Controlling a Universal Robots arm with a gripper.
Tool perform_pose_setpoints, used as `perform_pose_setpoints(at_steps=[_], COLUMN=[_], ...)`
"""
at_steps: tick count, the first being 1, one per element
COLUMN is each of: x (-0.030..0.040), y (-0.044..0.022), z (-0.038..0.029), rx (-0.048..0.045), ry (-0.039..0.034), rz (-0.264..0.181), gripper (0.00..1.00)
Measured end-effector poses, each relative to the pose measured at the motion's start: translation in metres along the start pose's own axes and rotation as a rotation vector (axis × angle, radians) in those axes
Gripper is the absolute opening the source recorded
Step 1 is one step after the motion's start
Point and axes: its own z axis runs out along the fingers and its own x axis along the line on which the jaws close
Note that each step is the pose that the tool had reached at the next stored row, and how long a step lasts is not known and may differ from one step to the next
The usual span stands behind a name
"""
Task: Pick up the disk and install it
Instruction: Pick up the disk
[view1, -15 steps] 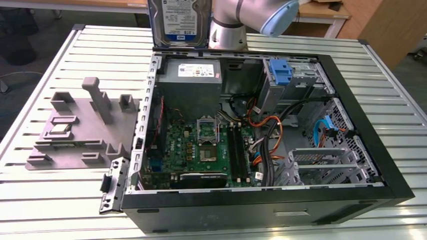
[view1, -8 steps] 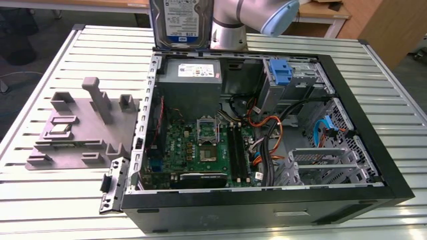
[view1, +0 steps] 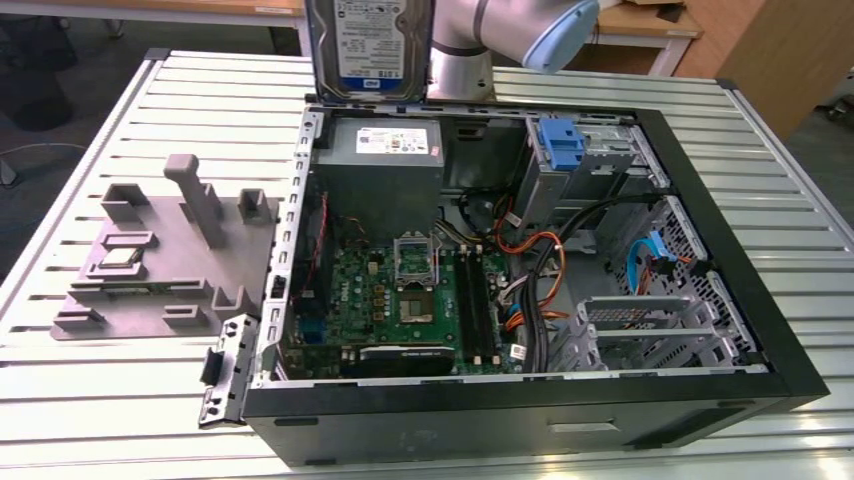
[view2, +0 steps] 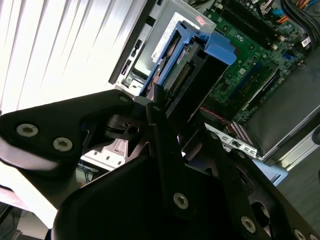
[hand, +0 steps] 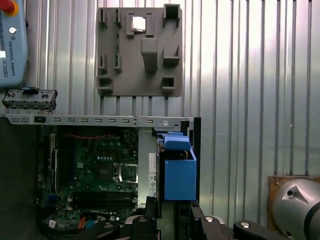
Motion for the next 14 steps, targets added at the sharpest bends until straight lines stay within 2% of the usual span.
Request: perform_pose_setpoints(at_steps=[14], x=[0.0038], y=[-0.0085], z=[0.006], rx=[0.0], ry=[0.0], rz=[0.0], gripper=[0.35])
